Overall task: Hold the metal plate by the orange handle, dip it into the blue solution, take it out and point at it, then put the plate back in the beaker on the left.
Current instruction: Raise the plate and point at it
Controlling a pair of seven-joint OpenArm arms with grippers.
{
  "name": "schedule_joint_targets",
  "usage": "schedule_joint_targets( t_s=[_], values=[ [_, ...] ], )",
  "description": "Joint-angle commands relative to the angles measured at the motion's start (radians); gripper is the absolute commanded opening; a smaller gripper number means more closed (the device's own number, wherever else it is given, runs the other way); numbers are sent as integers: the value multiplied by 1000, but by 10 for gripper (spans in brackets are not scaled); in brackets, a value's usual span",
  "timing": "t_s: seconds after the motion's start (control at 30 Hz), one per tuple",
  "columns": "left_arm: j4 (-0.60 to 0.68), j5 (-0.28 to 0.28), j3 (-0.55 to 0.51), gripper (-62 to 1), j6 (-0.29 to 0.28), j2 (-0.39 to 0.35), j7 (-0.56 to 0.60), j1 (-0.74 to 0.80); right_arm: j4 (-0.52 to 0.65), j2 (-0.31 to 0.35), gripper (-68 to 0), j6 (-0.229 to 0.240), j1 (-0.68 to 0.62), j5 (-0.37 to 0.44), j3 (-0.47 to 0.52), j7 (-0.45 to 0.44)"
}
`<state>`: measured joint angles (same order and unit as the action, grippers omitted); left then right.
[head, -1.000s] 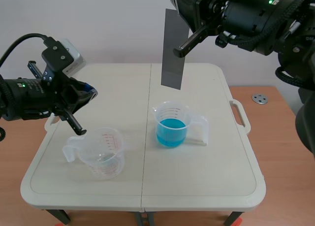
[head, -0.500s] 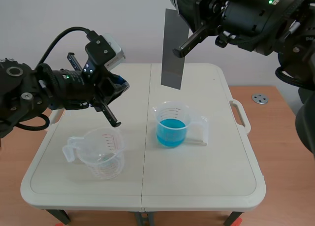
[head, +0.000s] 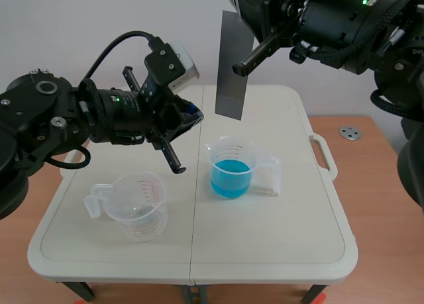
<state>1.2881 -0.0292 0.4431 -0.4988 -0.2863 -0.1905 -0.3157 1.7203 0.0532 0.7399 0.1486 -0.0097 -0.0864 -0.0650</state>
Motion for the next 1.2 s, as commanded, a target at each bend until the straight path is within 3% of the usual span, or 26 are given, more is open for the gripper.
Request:
schedule_joint_targets(
  t_s=[0.0, 0.8, 1.17],
  values=[
    [19, 10, -5, -592, 5, 9, 14, -20, 24, 8, -662, 6, 12, 18, 3, -15],
    [19, 12, -6, -592, 6, 6, 10, -13, 24, 8, -662, 6, 12, 19, 3, -15],
    [76, 192, -73, -592, 14, -182, 17, 108, 24, 8, -662, 6, 12, 19, 3, -15]
  ],
)
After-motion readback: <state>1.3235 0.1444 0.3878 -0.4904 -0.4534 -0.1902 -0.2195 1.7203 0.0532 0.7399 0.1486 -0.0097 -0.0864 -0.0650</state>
